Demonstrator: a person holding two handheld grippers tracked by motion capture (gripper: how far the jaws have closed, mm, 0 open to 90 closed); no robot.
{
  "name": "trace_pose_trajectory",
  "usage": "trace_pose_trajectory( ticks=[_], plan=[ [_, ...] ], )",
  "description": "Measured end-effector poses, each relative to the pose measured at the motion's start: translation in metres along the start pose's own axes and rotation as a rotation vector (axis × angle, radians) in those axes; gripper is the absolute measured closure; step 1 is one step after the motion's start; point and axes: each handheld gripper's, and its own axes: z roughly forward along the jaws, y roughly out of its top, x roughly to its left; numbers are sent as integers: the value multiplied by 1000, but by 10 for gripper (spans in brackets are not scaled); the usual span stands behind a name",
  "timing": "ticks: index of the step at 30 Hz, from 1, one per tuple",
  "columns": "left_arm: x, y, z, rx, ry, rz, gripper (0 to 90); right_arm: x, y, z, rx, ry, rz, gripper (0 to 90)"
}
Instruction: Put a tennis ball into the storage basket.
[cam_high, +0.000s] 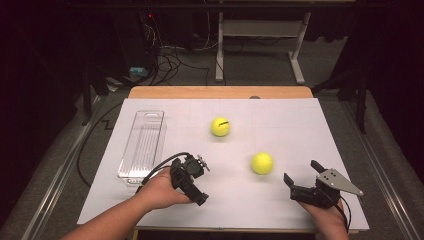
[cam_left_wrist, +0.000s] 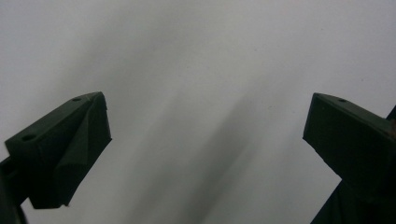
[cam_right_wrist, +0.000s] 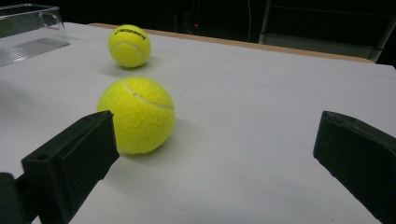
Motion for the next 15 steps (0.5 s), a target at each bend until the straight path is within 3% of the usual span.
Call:
trace_pose_trajectory(
  ticks=[10,15],
  plan=[
    [6,-3,-6,-39,-24,-24,15,2,2,6,14,8,-1,0],
    [8,-5,-8,-54,-28,-26,15,9,5,13,43,50,-15,0]
  ],
)
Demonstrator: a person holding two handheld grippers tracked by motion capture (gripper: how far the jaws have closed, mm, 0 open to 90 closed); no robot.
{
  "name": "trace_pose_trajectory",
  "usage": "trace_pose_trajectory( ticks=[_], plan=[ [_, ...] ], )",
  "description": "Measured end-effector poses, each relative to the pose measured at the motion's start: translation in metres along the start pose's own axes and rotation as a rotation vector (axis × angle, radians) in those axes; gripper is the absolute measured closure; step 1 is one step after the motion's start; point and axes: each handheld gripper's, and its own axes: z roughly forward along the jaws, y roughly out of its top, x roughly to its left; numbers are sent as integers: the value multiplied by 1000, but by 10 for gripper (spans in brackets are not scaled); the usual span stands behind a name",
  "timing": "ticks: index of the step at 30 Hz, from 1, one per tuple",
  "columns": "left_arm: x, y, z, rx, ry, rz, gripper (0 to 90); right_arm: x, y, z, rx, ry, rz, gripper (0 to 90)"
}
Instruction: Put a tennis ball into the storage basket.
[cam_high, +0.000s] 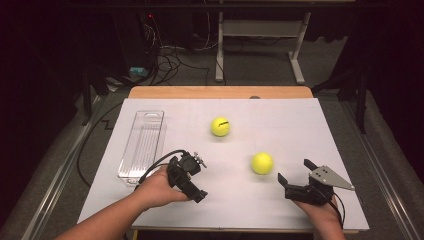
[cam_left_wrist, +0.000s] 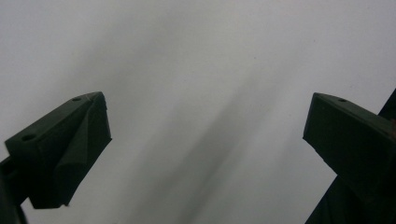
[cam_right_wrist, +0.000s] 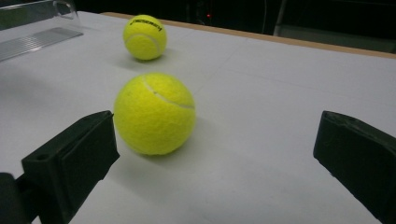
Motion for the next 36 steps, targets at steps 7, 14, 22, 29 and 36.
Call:
trace_pose_trajectory(
  ticks=[7,14,22,29,36],
  plan=[
    [-2,0,1,-5,0,1,15,8,10,17,43,50,-9,0],
    [-5,0,1,4,-1,10,15,14,17,41,116,96,-20,0],
    [-1,0,0,4,-12,8,15,23,17,74,237,134,-37,10],
    [-3,0,1,4,-12,20,15,22,16,83,297,150,-48,131],
    [-5,1,1,4,-13,19,15,23,16,83,305,168,-67,263]
  ],
)
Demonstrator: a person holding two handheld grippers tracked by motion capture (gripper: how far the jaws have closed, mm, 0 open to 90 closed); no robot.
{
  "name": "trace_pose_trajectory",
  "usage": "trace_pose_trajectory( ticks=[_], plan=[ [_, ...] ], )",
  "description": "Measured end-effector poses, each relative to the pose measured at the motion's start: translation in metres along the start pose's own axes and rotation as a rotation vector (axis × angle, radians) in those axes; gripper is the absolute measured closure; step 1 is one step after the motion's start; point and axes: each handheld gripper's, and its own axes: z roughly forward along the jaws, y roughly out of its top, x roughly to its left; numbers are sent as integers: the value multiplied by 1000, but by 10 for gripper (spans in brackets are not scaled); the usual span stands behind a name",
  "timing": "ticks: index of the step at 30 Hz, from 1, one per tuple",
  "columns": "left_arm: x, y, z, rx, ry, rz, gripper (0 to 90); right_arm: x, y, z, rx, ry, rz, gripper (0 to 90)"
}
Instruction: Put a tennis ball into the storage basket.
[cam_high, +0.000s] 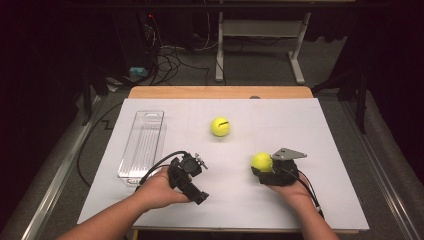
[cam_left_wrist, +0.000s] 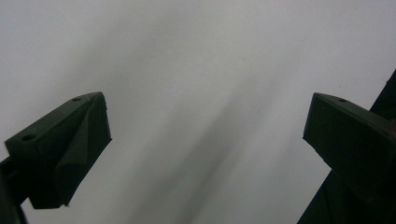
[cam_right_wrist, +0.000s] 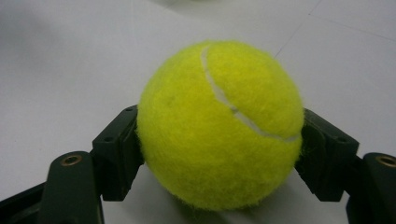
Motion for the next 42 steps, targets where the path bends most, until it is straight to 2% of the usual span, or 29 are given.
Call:
trace_pose_trajectory(
  ticks=[5,12,22,32,42],
  plan=[
    [0,2,0,7,2,0,15,2,0,-2,-13,-5,-7,269],
    [-2,5,-2,11,2,1,15,9,4,-13,-90,-11,-25,271],
    [-2,10,-9,7,9,6,15,30,16,-18,-158,6,-79,271],
    [-1,10,-14,2,7,0,15,57,25,-17,-182,38,-132,271],
    [-1,11,-21,-9,12,-7,15,82,22,-12,-186,84,-161,272]
  ],
)
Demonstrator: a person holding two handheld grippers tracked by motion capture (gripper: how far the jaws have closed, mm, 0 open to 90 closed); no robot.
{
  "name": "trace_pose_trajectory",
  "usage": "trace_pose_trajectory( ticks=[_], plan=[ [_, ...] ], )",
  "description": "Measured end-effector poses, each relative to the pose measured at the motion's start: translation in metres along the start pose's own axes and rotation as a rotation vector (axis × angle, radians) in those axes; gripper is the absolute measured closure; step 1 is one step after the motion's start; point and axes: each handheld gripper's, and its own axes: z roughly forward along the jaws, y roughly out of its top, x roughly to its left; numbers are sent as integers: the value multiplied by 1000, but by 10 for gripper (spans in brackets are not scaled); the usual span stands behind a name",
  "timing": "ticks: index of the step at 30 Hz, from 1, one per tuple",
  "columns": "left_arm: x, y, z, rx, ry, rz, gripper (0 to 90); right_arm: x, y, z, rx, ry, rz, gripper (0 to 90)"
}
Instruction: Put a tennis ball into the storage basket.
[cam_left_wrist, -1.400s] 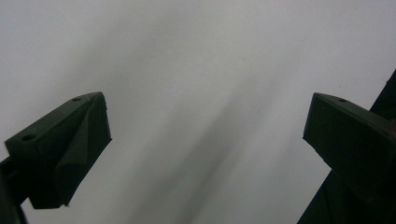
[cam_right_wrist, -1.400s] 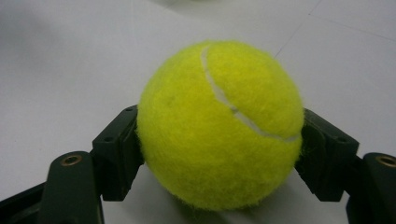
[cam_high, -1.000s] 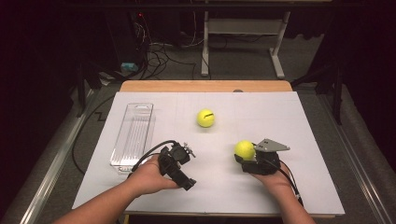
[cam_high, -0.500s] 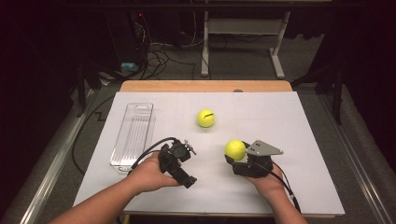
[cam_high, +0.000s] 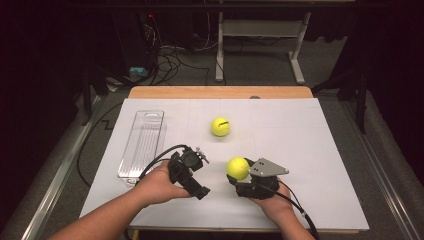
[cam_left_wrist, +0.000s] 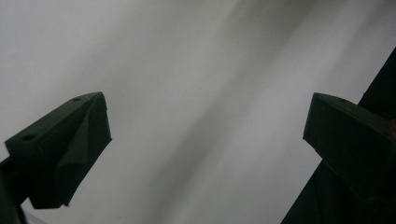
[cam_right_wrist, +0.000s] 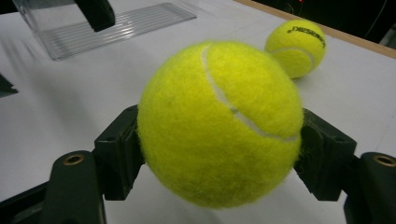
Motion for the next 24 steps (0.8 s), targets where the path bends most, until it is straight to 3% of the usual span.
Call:
trace_pose_trajectory(
  ticks=[10,24],
  plan=[
    [-2,3,-7,0,6,11,15,19,-8,3,19,48,-24,273],
    [-9,20,-19,-17,7,23,13,28,-10,6,8,77,-34,273]
  ],
)
